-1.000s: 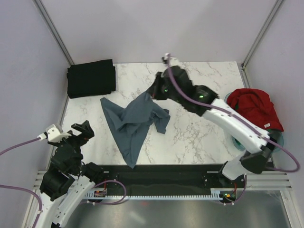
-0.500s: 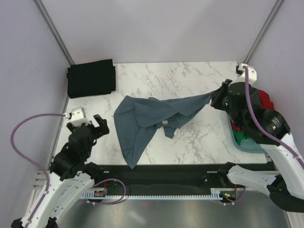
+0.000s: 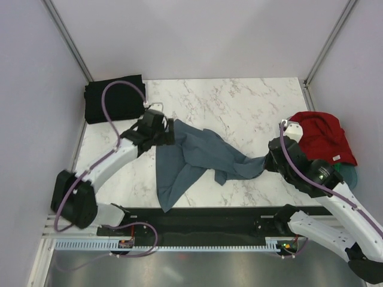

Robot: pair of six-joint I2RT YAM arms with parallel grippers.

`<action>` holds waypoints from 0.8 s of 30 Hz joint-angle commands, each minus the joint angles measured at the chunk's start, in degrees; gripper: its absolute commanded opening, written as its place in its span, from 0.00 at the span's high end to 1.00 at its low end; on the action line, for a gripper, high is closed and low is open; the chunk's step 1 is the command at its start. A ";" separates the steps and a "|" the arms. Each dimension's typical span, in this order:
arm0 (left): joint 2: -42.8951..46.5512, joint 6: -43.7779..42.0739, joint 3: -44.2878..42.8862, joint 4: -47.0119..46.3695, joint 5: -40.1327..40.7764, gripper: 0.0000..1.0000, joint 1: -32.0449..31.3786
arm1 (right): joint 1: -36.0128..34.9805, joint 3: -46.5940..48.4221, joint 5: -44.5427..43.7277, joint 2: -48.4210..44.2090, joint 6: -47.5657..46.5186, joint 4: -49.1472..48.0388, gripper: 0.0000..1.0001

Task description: Fold and stack the t-shirts

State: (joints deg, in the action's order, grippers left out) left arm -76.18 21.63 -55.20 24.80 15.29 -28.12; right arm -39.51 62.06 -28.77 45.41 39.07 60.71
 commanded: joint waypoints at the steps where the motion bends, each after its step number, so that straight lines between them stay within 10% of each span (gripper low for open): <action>1: -11.94 -6.68 -9.64 -9.06 -3.25 0.00 1.31 | 0.04 -4.21 6.96 -3.39 2.15 -2.96 1.00; 17: -48.17 -2.82 -37.52 -5.37 -12.30 0.09 5.88 | 0.04 -7.48 8.65 0.47 -1.80 -6.74 1.00; 24: -51.34 -2.20 -39.72 -3.62 -11.86 0.33 5.88 | 0.04 -7.83 8.82 1.79 -1.98 -7.80 1.00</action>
State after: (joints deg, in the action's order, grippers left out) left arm -125.27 17.85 -93.10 19.66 4.34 -22.15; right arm -39.53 54.22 -20.25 47.33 37.71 55.16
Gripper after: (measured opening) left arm 0.697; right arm 0.007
